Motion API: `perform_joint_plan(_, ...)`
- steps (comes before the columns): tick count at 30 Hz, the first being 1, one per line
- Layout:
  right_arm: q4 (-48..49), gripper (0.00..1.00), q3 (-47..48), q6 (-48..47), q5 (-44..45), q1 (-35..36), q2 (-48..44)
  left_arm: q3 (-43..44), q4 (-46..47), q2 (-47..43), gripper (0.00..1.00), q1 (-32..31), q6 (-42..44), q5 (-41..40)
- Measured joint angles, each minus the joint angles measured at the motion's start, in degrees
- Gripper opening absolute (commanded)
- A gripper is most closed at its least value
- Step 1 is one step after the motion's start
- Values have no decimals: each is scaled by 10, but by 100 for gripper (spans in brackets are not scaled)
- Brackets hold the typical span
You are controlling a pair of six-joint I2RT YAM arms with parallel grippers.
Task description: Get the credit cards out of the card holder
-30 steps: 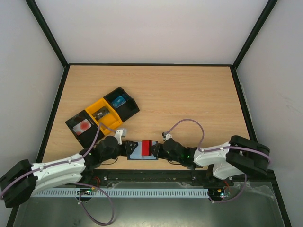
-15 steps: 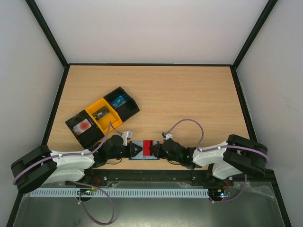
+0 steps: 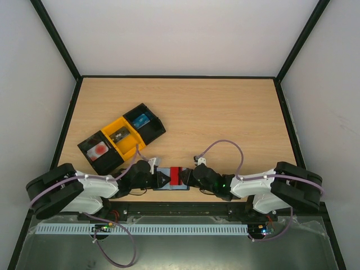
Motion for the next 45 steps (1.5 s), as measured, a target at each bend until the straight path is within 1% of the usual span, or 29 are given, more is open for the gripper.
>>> perform_joint_plan(6,1,20,0,0,0,0,21,0,13,28,10,0,0,1)
perform_joint_plan(10,2,23,0,3,1,0,29,0,16,33,3,0,0,0)
perform_joint_plan(13,3,27,0,5,3,0,30,1,16,37,3,0,-1,0)
perform_joint_plan(17,4,28,0,9,7,0,30,5,18,45,3,0,0,1)
perform_joint_plan(21,10,24,-3,11,12,0,30,8,23,52,3,0,0,2)
perform_joint_plan(29,55,19,-11,20,0,0,44,8,24,53,3,0,0,3)
perform_joint_plan(31,64,15,-11,20,-3,0,50,8,24,53,3,0,0,3)
perform_joint_plan(34,71,4,-11,21,-6,0,52,8,24,53,3,0,0,3)
perform_joint_plan(36,75,2,-12,23,-8,0,52,8,24,53,3,0,0,3)
perform_joint_plan(37,76,2,-12,23,-8,0,52,8,24,52,3,0,0,3)
perform_joint_plan(40,81,2,-14,28,-8,0,49,8,21,50,11,0,0,2)
perform_joint_plan(43,79,2,-19,35,-8,0,35,13,1,35,15,0,2,2)
perform_joint_plan(45,73,2,-21,39,-8,0,20,25,-33,16,24,-1,10,-3)
